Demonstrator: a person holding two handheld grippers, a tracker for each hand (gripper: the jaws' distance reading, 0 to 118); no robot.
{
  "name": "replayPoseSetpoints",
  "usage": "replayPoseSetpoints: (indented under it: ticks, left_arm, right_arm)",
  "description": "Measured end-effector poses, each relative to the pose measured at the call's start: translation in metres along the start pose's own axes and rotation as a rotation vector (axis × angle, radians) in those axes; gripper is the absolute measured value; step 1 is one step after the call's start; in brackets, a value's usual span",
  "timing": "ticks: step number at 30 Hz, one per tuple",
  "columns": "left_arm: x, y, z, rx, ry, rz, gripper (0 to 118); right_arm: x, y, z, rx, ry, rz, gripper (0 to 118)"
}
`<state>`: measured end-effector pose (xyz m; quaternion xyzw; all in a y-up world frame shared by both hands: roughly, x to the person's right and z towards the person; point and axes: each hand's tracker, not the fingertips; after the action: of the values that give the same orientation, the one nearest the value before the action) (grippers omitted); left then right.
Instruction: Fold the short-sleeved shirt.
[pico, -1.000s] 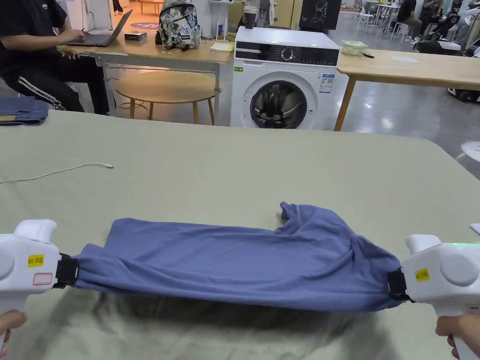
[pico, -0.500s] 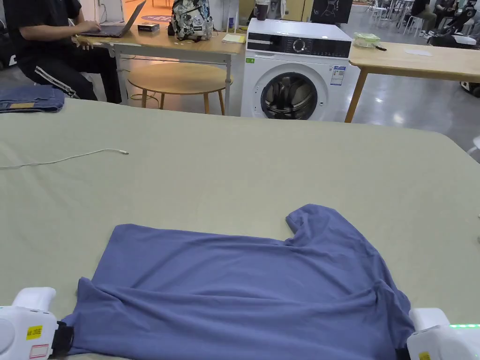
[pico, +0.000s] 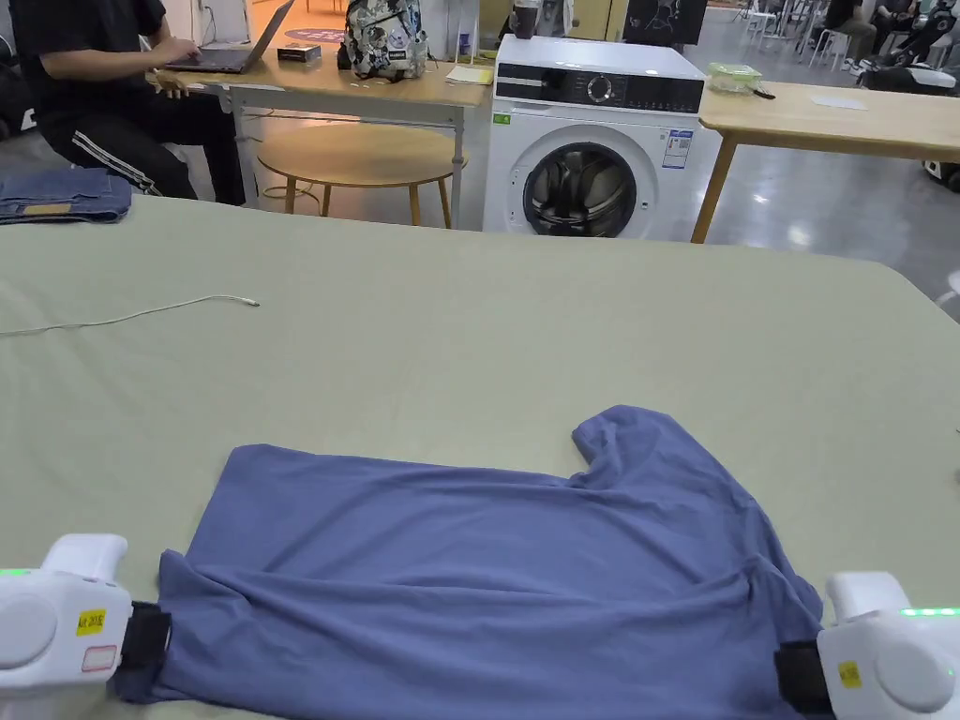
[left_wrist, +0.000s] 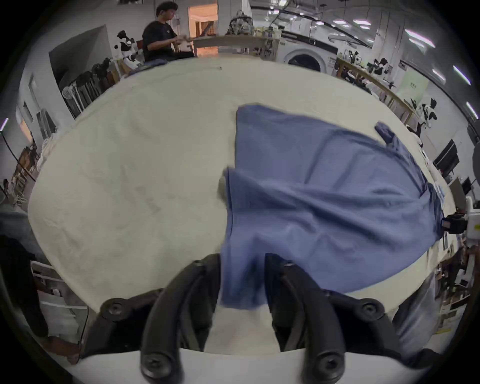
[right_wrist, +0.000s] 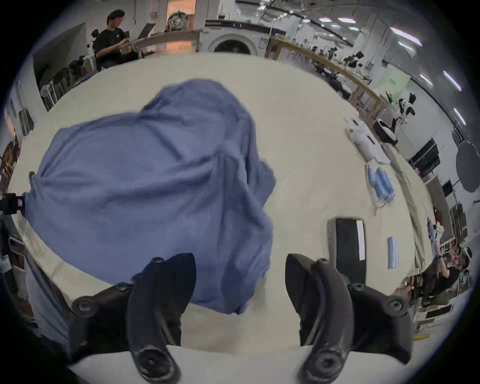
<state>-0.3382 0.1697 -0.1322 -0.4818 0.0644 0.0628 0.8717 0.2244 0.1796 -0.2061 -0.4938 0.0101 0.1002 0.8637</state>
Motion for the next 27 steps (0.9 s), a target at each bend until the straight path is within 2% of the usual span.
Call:
replayPoseSetpoints:
  ticks: [3,8,12,13,14,15,18,24,27]
  left_arm:
    - [0.007,0.02,0.013,0.097,-0.049,0.028,38]
    - [0.031,0.048,0.028,0.287,-0.056,0.001,38]
    - [0.054,0.058,0.041,0.449,-0.028,-0.035,38]
    - [0.059,0.059,0.044,0.483,-0.023,-0.036,33]
    - [0.063,0.06,0.046,0.523,-0.017,-0.037,21]
    - [0.068,0.061,0.049,0.557,-0.011,-0.045,3]
    - [0.077,0.063,0.051,0.656,0.021,-0.091,0]
    - [0.078,0.078,0.041,0.639,0.014,-0.077,0]
    - [0.07,0.096,0.026,0.576,0.015,-0.081,0]
  right_arm:
    - [-0.005,0.02,0.017,0.113,0.009,-0.016,74]
    - [-0.032,0.046,0.032,0.357,0.071,-0.082,71]
    - [-0.059,0.061,0.037,0.536,0.07,-0.109,14]
    - [-0.065,0.064,0.036,0.561,0.084,-0.12,13]
    - [-0.07,0.067,0.037,0.587,0.105,-0.129,11]
    - [-0.075,0.069,0.038,0.605,0.116,-0.134,0]
    - [-0.093,0.075,0.039,0.65,0.111,-0.118,0]
    - [-0.113,0.077,0.044,0.676,0.132,-0.112,0]
    - [-0.117,0.079,0.042,0.675,0.148,-0.123,0]
